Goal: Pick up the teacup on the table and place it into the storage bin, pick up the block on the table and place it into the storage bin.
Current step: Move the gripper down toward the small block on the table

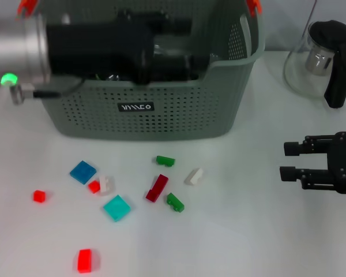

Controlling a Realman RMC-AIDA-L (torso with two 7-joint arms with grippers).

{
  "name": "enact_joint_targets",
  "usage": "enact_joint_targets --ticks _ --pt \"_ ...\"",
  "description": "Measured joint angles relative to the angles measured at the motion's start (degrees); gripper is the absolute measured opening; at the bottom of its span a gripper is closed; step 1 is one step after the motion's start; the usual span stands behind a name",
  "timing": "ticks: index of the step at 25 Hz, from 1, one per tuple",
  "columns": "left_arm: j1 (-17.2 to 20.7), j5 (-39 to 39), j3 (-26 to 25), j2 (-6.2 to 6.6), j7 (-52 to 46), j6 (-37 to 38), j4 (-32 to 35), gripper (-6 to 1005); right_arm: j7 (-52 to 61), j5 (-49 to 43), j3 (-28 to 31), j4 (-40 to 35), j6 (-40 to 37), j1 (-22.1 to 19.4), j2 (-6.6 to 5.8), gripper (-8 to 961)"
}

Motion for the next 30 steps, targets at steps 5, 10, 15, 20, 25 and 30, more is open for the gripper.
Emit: enact_joint_targets --ticks 5,10,15,20,25,30 --pt "2.0 1.5 -0.4 -0.06 13.4 7.9 -5.4 719 0.6 -1.5 0.0 0.0 -0.1 0.7 -0.10 627" --pt "2.8 7.5 -0.1 -0.08 22.1 9.5 -9.8 718 3.7 -4.6 0.0 -0.5 -0.4 3.1 0.36 627" --pt "3.1 15.2 -1.4 -0.09 25.3 8.6 -11.9 718 8.2 -10.1 0.0 -0.9 -0.3 7.5 1.34 627" --pt "3.8 19.8 -5.5 -0.09 25.5 7.6 -11.9 717 12.7 -16.3 -0.2 -3.4 1.0 11.7 3.05 627" --pt "4.7 22.3 -8.1 -0.08 26.3 7.4 -11.9 717 17.7 -20.9 -3.4 -4.3 3.2 15.8 4.32 627" --pt "4.7 23.6 -8.7 -0.06 26.8 7.4 -13.6 717 22.7 -22.9 -10.7 -4.3 8.0 18.7 5.43 627"
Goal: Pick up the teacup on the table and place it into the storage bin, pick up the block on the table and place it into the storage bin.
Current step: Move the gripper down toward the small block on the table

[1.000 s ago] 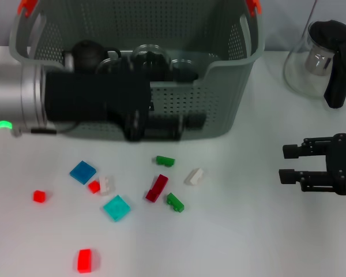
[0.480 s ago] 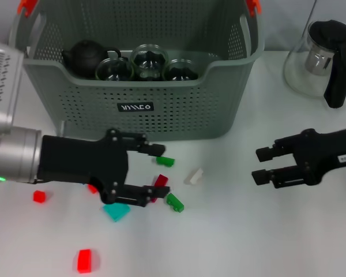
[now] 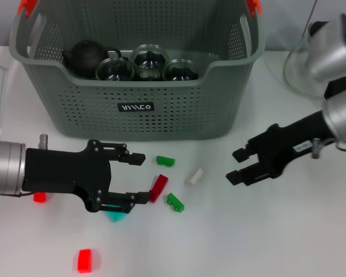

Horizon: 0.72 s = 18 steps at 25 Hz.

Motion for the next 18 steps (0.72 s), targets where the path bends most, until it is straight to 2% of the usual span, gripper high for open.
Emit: enact_joint_targets --ticks 4,10,18 --pt "0.1 -0.4 -0.7 -0.04 0.2 0.0 -0.6 716 3.8 -0.6 -5.9 0.6 3.4 1.8 0.73 627" --pt "0.1 -0.5 -1.4 0.04 0.7 0.0 -0.7 716 7.1 2.5 -14.5 2.5 8.9 2.5 1.04 627" --pt "-0.5 -0.5 -1.6 0.24 1.0 0.1 -1.4 716 8.0 6.7 -21.9 4.2 13.8 3.1 1.26 630"
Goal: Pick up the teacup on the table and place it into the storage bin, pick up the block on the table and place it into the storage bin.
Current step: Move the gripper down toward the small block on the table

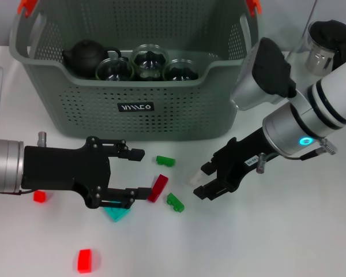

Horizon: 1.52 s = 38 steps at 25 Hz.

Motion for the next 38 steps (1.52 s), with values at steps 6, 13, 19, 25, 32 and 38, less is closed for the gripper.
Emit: enact_joint_targets --ticks 6,13,19,25,32,38 --pt "0.0 0.2 0.0 0.00 0.0 -0.2 0.0 715 1.3 0.7 -0.6 -0.5 0.1 0.3 -0.32 635" --pt "-0.1 0.1 -0.1 0.04 0.8 -0.9 -0.7 715 2.5 -2.2 -1.2 0.1 1.4 0.8 -0.18 634" --pt "-0.1 0.0 -0.1 0.07 1.3 -1.4 -0.8 715 3.4 -2.2 -3.8 1.7 5.8 1.2 0.03 637" --pt "-0.1 -0.1 -0.1 0.09 1.4 -1.9 -1.0 714 5.0 -0.1 -8.8 2.6 10.9 1.5 0.21 637" --pt "-0.4 -0.1 -0.1 0.08 2.4 -2.8 -2.6 714 5.5 1.9 -11.4 3.6 13.9 2.1 0.18 637" --pt "-0.4 -0.2 -0.1 0.08 2.7 -2.9 -2.9 715 5.3 3.6 -12.0 4.9 16.1 2.2 0.20 638"
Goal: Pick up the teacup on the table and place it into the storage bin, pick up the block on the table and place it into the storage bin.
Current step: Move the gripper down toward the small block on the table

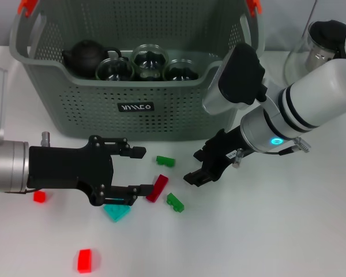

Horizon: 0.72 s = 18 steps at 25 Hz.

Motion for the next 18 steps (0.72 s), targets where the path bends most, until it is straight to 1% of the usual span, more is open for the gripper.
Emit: enact_joint_targets --ticks 8,18 --pt "0.0 0.0 -0.1 0.00 0.2 0.0 0.0 714 0.0 3.1 -4.9 1.3 3.4 0.0 0.03 638" --pt "0.0 0.0 -0.6 0.00 0.3 -0.1 0.0 714 0.4 3.2 -5.5 1.3 4.6 -0.5 0.04 636"
